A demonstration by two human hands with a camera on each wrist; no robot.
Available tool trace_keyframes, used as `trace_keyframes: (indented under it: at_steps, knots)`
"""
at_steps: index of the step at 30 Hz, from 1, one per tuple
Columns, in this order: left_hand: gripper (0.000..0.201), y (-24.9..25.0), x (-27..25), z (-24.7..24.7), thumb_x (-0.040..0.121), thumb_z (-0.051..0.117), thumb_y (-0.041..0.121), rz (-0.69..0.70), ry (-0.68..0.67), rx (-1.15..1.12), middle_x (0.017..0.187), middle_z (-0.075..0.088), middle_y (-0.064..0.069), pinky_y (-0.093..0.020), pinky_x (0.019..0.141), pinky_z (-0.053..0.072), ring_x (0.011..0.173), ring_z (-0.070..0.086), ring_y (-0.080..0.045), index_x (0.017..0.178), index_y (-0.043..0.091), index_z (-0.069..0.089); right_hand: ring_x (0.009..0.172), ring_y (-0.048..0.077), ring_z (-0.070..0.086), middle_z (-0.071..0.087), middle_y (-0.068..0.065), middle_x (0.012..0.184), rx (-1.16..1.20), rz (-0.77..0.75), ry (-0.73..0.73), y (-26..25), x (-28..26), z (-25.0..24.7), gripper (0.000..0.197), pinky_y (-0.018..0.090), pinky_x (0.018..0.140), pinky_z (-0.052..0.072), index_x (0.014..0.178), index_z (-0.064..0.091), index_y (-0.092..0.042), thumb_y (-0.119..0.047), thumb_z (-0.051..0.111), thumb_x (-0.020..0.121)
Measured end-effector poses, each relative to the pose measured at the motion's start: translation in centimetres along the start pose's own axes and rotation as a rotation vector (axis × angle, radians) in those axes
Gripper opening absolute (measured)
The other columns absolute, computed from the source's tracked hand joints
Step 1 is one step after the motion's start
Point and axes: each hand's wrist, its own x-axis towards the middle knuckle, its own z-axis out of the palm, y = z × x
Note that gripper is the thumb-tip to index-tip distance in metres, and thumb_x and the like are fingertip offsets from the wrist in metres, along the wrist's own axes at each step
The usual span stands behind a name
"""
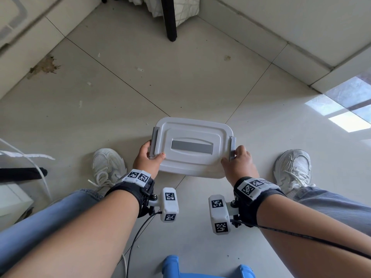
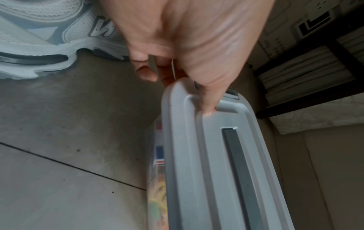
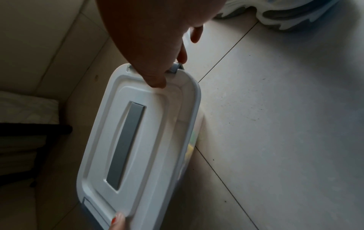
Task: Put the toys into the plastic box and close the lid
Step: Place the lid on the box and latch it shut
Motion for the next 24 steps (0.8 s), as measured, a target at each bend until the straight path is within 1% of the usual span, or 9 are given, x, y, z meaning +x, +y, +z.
trace_keyframes:
  at_steps: [6,9,11,13,15,18,20,22,24]
  knots:
    - [0.055,0.1,-0.1,0.2,0.087,0.064,0.029,-0.018,0.005,-0.001,0.105,0.062,0.004,-0.023,0.077,0.039,0.092,0.059,-0.019,0.139,0.026,0.044,0.082,0.026,0.054,0.052,0.002,0.101,0.065,-0.010,0.000,0.1,0.4,0.1,0.021,0.031,0.067,0.040,0.094,0.044,-0.017,-0.026,0.055,0.080]
    - [0.057,0.0,-0.3,0.1,0.089,0.062,0.032,-0.044,-0.012,0.013,0.116,0.059,-0.001,-0.024,0.083,0.037,0.096,0.053,-0.018,0.141,0.019,0.042,0.082,0.024,0.057,0.060,0.009,0.103,0.277,0.047,-0.051,1.2,0.7,0.4,0.037,0.029,0.064,0.042,0.106,0.045,-0.015,-0.030,0.065,0.078]
    - [0.057,-0.4,-0.2,0.1,0.089,0.062,0.037,-0.068,-0.022,0.031,0.114,0.058,0.000,-0.024,0.084,0.036,0.107,0.056,-0.023,0.139,0.017,0.044,0.086,0.022,0.061,0.062,0.007,0.099,0.353,0.158,-0.154,2.0,0.5,0.3,0.053,0.032,0.070,0.049,0.115,0.046,-0.014,-0.041,0.070,0.077]
    - [0.053,-1.1,0.0,0.1,0.087,0.062,0.045,-0.101,-0.044,0.044,0.104,0.058,0.004,-0.025,0.082,0.038,0.109,0.059,-0.026,0.130,0.016,0.051,0.090,0.021,0.065,0.064,0.004,0.097,0.363,0.237,-0.328,2.7,0.3,0.2,0.054,0.035,0.074,0.052,0.112,0.049,-0.012,-0.050,0.068,0.078]
    - [0.047,-1.9,0.1,0.2,0.082,0.062,0.054,-0.164,-0.074,0.029,0.093,0.063,0.005,-0.028,0.081,0.046,0.095,0.063,-0.025,0.113,0.019,0.058,0.092,0.021,0.067,0.065,0.003,0.097,0.403,0.281,-0.492,3.1,0.2,0.2,0.047,0.037,0.080,0.052,0.104,0.054,-0.009,-0.048,0.065,0.080]
    - [0.036,-2.8,-0.2,0.6,0.080,0.061,0.061,-0.232,-0.125,-0.041,0.080,0.067,0.004,-0.028,0.072,0.052,0.077,0.063,-0.022,0.082,0.024,0.059,0.105,0.028,0.066,0.067,0.004,0.105,0.439,0.324,-0.591,3.3,0.0,0.3,0.041,0.043,0.094,0.047,0.091,0.055,-0.012,-0.048,0.068,0.077]
    - [0.031,-3.2,-0.6,1.2,0.082,0.063,0.054,-0.268,-0.138,-0.167,0.080,0.069,0.004,-0.025,0.062,0.048,0.080,0.067,-0.021,0.080,0.024,0.060,0.119,0.036,0.059,0.070,0.004,0.105,0.421,0.333,-0.621,3.5,0.3,0.8,0.059,0.053,0.102,0.043,0.094,0.056,-0.013,-0.061,0.073,0.063]
    - [0.023,-3.3,-0.8,1.9,0.084,0.065,0.045,-0.292,-0.145,-0.290,0.086,0.071,0.004,-0.024,0.059,0.046,0.087,0.071,-0.020,0.084,0.022,0.060,0.120,0.040,0.057,0.072,0.006,0.103,0.487,0.354,-0.627,3.6,0.6,1.4,0.080,0.055,0.104,0.039,0.104,0.054,-0.010,-0.065,0.077,0.050]
    - [0.016,-3.2,-0.9,2.3,0.088,0.064,0.036,-0.333,-0.141,-0.381,0.090,0.071,0.001,-0.024,0.057,0.044,0.083,0.071,-0.018,0.089,0.021,0.059,0.100,0.031,0.070,0.073,0.008,0.095,0.601,0.407,-0.602,2.3,-0.3,1.2,0.063,0.046,0.093,0.047,0.115,0.050,-0.003,-0.046,0.072,0.075]
